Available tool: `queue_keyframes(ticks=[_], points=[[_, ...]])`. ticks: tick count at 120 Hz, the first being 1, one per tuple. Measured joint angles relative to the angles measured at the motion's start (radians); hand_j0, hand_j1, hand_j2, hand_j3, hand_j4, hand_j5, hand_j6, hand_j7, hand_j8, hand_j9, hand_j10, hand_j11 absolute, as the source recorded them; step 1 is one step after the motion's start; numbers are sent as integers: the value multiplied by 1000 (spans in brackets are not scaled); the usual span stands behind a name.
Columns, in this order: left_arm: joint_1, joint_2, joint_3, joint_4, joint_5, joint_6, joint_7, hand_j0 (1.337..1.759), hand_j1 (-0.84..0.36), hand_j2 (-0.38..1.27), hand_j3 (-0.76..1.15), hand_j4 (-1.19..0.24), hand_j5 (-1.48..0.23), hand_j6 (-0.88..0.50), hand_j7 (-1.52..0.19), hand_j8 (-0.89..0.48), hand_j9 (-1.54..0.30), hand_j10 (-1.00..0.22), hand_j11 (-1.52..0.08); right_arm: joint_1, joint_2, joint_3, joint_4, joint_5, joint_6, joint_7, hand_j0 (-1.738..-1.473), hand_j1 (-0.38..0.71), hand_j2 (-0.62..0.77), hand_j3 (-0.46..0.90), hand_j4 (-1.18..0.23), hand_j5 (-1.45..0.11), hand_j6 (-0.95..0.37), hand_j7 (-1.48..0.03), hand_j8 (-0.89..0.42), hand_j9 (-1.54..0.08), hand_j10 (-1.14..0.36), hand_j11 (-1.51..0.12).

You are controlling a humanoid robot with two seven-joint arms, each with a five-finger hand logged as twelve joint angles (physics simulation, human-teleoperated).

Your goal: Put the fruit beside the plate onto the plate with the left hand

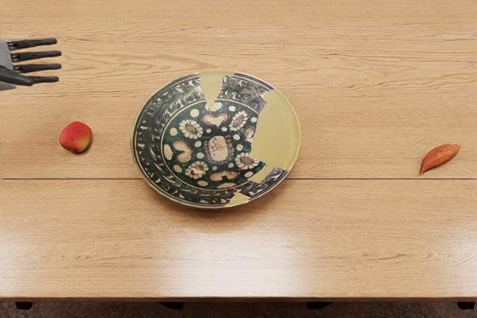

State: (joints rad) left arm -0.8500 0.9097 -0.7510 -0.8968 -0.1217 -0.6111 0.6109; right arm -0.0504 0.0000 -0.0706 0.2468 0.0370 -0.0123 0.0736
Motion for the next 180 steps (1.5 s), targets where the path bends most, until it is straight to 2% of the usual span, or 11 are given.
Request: queue_keyframes(ticks=[19, 28, 44, 60, 70, 83, 97, 113, 121, 132, 180], points=[[-6, -4, 3, 0, 29, -1, 0, 1658, 332, 3, 0, -13, -19, -12, -19, -13, -19, -13, -19, 0, 0, 0, 1, 0, 0, 0, -1658, -335, -2, 0, -11, -15, -11, -15, -11, -15, -11, -15], [-24, -26, 2, -1, 166, -1, 0, 1658, 314, 6, 0, -28, -38, -27, -38, -27, -38, -28, -38, 0, 0, 0, 1, 0, 0, 0, -1658, -335, -2, 0, -11, -15, -11, -15, -11, -15, -11, -15], [-143, -29, 2, -16, 464, 0, 0, 1658, 289, 10, 0, -49, -65, -49, -65, -49, -65, -49, -65, 0, 0, 0, 0, 0, 0, 0, -1658, -335, -2, 0, -11, -15, -11, -15, -11, -15, -11, -15], [-145, -57, 29, -138, 736, 0, 0, 1658, 268, 14, 0, -68, -88, -68, -88, -68, -88, -68, -88, 0, 0, 0, 0, 0, 0, 0, -1658, -335, -2, 0, -11, -15, -11, -15, -11, -15, -11, -15], [-133, -59, 73, -260, 897, 17, 0, 1658, 259, 15, 0, -78, -99, -78, -99, -78, -98, -77, -98, 1, 0, 0, 0, 0, 0, 0, -1658, -335, -2, 0, -11, -15, -11, -15, -11, -15, -11, -15], [-124, -67, 158, -408, 1089, 164, 0, 1658, 251, 17, 0, -85, -107, -86, -107, -86, -107, -85, -107, 1, 0, 0, 0, 0, 0, 0, -1658, -335, -2, 0, -11, -15, -11, -15, -11, -15, -11, -15], [-110, -100, 243, -482, 1228, 375, 0, 1658, 248, 18, 0, -89, -111, -90, -111, -90, -111, -89, -111, 1, 0, 0, 0, 0, 0, 0, -1658, -335, -2, 0, -11, -15, -11, -15, -11, -15, -11, -15], [-76, -141, 364, -507, 1303, 512, 0, 1658, 245, 19, 0, -94, -116, -95, -115, -94, -115, -93, -115, 1, 0, 0, 0, 0, 0, 0, -1658, -335, -2, 0, -11, -15, -11, -15, -11, -15, -11, -15], [-27, -143, 393, -511, 1344, 571, 0, 1658, 235, 22, 0, -103, -127, -105, -127, -104, -126, -102, -126, 1, 0, 0, 0, 0, 0, 0, -1658, -335, -2, 0, -11, -15, -11, -15, -11, -15, -11, -15], [-23, -143, 412, -514, 1387, 633, 0, 1658, 180, 32, 0, -150, -187, -152, -187, -152, -187, -149, -186, 1, 0, 0, 0, 0, 0, 0, -1658, -335, -2, 0, -11, -15, -11, -15, -11, -15, -11, -15], [-5, -152, 445, -514, 1417, 676, 0, 1658, -133, 86, 0, -411, -528, -412, -527, -412, -527, -410, -527, 1, 0, 0, 0, 0, 0, 0, -1658, -335, -2, 0, -11, -15, -11, -15, -11, -15, -11, -15]])
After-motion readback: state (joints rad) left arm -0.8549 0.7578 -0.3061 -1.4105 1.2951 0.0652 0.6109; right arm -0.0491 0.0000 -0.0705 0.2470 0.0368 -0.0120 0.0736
